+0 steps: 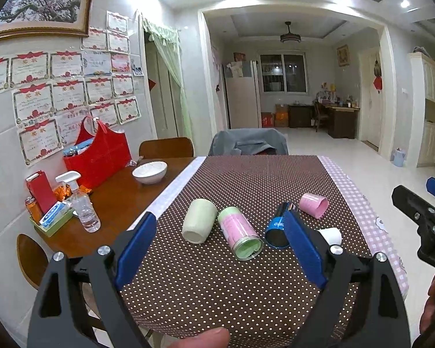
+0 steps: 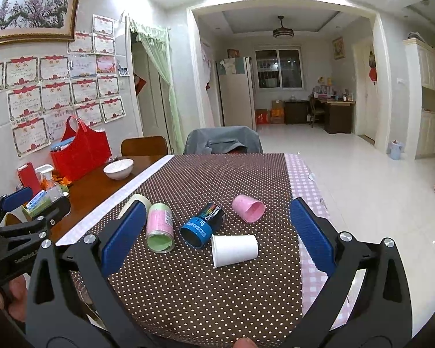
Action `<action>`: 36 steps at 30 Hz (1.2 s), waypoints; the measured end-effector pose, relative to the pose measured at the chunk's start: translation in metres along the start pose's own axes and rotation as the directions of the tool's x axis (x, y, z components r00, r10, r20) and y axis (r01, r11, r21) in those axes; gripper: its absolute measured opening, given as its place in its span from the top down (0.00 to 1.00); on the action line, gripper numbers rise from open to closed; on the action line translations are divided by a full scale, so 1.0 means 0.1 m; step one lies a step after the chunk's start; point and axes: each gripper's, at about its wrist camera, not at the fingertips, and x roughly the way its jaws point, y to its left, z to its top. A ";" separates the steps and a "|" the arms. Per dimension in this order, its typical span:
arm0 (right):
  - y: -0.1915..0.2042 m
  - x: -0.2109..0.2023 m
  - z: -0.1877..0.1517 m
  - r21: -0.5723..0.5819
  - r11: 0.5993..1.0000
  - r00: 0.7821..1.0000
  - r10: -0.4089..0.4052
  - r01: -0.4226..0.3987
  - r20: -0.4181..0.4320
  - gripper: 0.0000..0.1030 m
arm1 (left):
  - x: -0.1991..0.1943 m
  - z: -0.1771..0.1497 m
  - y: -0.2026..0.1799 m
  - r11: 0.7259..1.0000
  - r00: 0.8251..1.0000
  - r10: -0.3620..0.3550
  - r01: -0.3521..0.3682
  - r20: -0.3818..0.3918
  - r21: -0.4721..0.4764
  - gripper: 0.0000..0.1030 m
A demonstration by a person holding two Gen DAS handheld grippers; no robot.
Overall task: Flip cup upside down
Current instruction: 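Move the left tool toward the pink cup lying on its side, then close the left tool's fingers around the pink cup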
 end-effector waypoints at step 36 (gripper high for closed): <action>-1.14 1.27 0.04 0.062 0.992 0.971 -0.095 0.111 -0.218 0.06 | 1.86 0.37 -1.07 0.980 0.931 -0.164 0.192 -0.327 0.053 0.15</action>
